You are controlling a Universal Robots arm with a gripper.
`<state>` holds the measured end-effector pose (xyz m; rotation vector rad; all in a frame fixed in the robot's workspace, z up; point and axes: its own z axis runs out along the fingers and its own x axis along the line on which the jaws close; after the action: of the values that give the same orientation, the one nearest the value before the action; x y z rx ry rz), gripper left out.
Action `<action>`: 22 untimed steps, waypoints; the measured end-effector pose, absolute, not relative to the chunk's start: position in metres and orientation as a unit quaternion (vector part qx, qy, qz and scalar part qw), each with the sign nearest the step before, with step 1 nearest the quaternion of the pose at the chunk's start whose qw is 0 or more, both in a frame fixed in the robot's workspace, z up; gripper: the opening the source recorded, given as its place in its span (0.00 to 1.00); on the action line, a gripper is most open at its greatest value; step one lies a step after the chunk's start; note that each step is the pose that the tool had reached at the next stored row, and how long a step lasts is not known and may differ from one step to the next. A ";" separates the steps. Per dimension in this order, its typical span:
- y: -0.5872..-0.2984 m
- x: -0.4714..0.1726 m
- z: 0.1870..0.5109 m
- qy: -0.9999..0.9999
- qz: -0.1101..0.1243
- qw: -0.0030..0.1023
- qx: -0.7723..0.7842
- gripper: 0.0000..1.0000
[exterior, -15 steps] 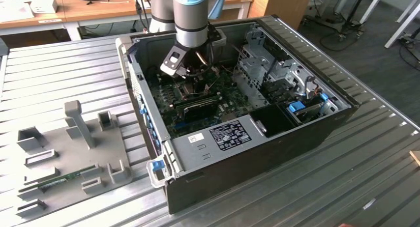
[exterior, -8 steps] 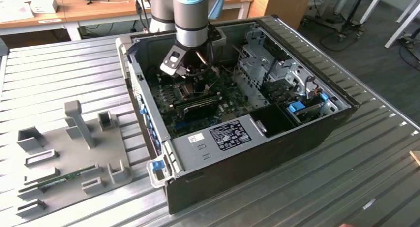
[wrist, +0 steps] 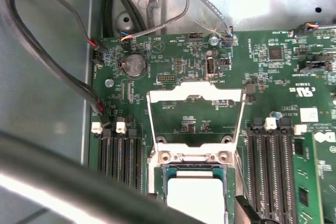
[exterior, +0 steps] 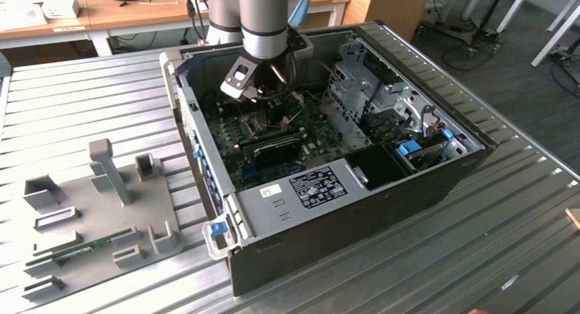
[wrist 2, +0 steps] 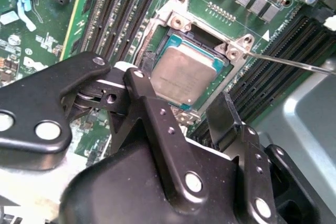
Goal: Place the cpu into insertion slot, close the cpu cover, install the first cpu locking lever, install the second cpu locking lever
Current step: 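Place the cpu into insertion slot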
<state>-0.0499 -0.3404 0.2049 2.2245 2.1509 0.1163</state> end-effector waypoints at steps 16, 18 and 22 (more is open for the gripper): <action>-0.340 -0.050 0.213 0.694 0.037 0.023 0.718 0.67; -0.340 -0.050 0.213 0.694 0.037 0.023 0.718 0.60; -0.340 -0.050 0.213 0.695 0.037 0.023 0.718 0.47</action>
<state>-0.0497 -0.3403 0.2128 2.2235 2.1502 0.1143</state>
